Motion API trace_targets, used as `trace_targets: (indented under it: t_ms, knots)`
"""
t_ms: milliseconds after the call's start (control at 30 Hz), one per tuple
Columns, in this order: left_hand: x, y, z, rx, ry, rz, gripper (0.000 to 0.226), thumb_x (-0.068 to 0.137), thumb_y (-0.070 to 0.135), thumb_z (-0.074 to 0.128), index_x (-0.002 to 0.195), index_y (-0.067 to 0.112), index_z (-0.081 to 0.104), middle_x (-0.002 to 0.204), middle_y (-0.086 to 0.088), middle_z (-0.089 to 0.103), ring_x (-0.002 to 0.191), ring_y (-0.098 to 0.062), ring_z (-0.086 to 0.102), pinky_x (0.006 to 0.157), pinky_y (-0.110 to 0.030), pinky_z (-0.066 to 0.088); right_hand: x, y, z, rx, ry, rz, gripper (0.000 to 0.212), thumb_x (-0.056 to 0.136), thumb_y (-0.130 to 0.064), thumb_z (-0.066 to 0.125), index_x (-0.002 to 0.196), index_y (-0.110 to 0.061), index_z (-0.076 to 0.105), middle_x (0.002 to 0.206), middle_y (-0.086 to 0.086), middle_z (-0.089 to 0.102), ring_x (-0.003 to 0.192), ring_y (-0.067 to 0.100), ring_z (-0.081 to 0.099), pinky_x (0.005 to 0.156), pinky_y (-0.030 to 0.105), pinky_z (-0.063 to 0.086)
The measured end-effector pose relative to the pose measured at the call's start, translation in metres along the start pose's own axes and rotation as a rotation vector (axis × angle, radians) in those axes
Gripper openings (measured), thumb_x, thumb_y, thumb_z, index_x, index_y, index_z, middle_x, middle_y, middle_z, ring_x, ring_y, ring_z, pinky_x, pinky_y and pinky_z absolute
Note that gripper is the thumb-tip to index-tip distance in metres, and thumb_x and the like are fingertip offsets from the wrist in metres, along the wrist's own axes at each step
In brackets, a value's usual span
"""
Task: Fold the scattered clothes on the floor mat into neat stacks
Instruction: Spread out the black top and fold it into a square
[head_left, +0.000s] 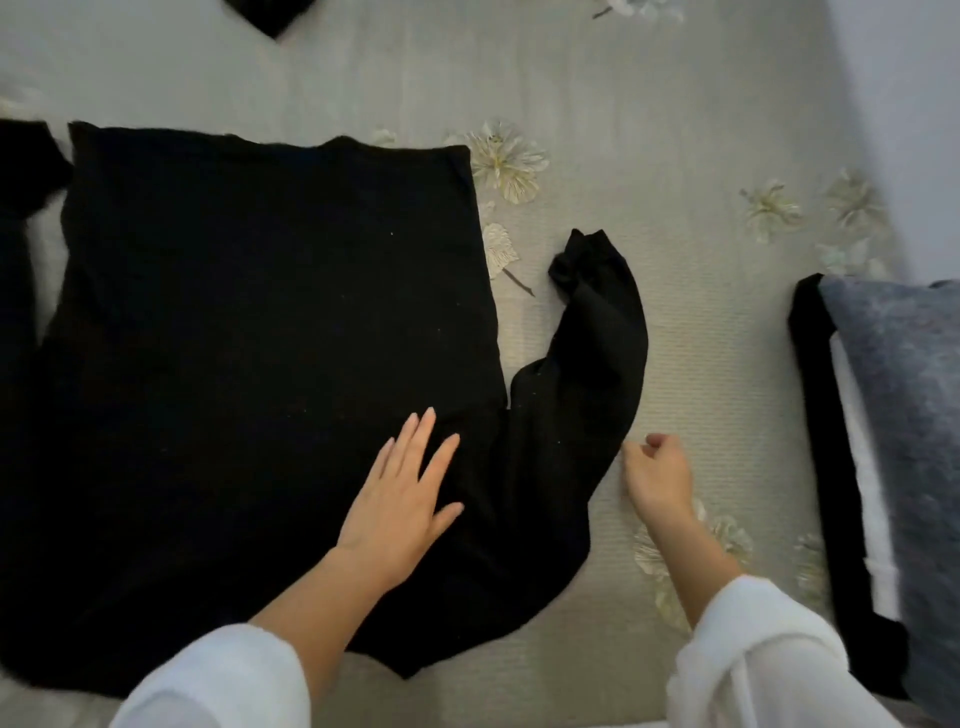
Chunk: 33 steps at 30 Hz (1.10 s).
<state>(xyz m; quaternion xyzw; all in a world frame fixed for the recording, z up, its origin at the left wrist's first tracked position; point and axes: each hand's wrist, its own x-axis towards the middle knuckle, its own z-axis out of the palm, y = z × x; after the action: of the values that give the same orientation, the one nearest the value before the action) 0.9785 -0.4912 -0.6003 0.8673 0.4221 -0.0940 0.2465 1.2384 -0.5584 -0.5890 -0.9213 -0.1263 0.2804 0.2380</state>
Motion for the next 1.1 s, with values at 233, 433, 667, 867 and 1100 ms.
trace_targets:
  t_ms: [233, 433, 667, 867, 1100]
  knots:
    - [0.041, 0.000, 0.040, 0.100, 0.101, 0.011, 0.065, 0.094, 0.057, 0.013, 0.149, 0.028, -0.006, 0.158, -0.001, -0.017, 0.143, -0.012, -0.022, 0.114, -0.031, -0.012, 0.074, -0.035, 0.020, 0.046, 0.135, -0.111, 0.041, 0.090, -0.035, 0.054, 0.120, -0.008, 0.050, 0.112, 0.007, 0.060, 0.099, 0.021, 0.054, 0.082, 0.031, 0.039]
    - [0.043, 0.002, 0.039, 0.097, 0.077, 0.008, 0.066, 0.091, 0.051, 0.024, 0.150, 0.022, 0.015, 0.160, -0.006, 0.006, 0.147, -0.017, 0.002, 0.118, -0.032, 0.001, 0.096, -0.067, 0.031, 0.118, 0.051, 0.000, 0.040, 0.074, -0.019, 0.072, 0.107, -0.005, 0.055, 0.100, 0.008, 0.061, 0.088, 0.023, 0.059, 0.071, 0.032, 0.051]
    - [0.042, 0.006, 0.036, 0.111, 0.077, -0.003, 0.066, 0.091, 0.049, 0.023, 0.149, 0.019, 0.019, 0.159, -0.008, 0.009, 0.147, -0.020, 0.006, 0.118, -0.034, 0.003, 0.095, -0.047, -0.042, 1.146, -0.003, 0.295, 0.048, 0.046, -0.010, 0.053, 0.092, -0.007, 0.063, 0.101, 0.012, 0.071, 0.091, 0.033, 0.068, 0.081, 0.043, 0.056]
    - [0.043, 0.004, 0.037, 0.101, 0.079, 0.005, 0.066, 0.091, 0.049, 0.024, 0.150, 0.018, 0.020, 0.159, -0.008, 0.009, 0.147, -0.019, 0.004, 0.118, -0.033, 0.000, 0.059, -0.026, -0.058, 1.319, -0.160, 0.314, 0.032, 0.079, -0.013, 0.057, 0.109, -0.013, 0.067, 0.106, 0.008, 0.072, 0.094, 0.025, 0.070, 0.085, 0.036, 0.054]
    - [0.039, 0.001, 0.038, 0.047, 0.094, 0.020, 0.065, 0.093, 0.053, 0.015, 0.150, 0.023, 0.006, 0.160, -0.004, -0.002, 0.147, -0.014, -0.008, 0.119, -0.031, -0.005, 0.020, -0.077, -0.069, 1.453, -0.131, 0.042, 0.013, 0.091, -0.008, 0.049, 0.083, -0.008, 0.059, 0.075, 0.003, 0.064, 0.072, 0.018, 0.064, 0.081, 0.028, 0.051]
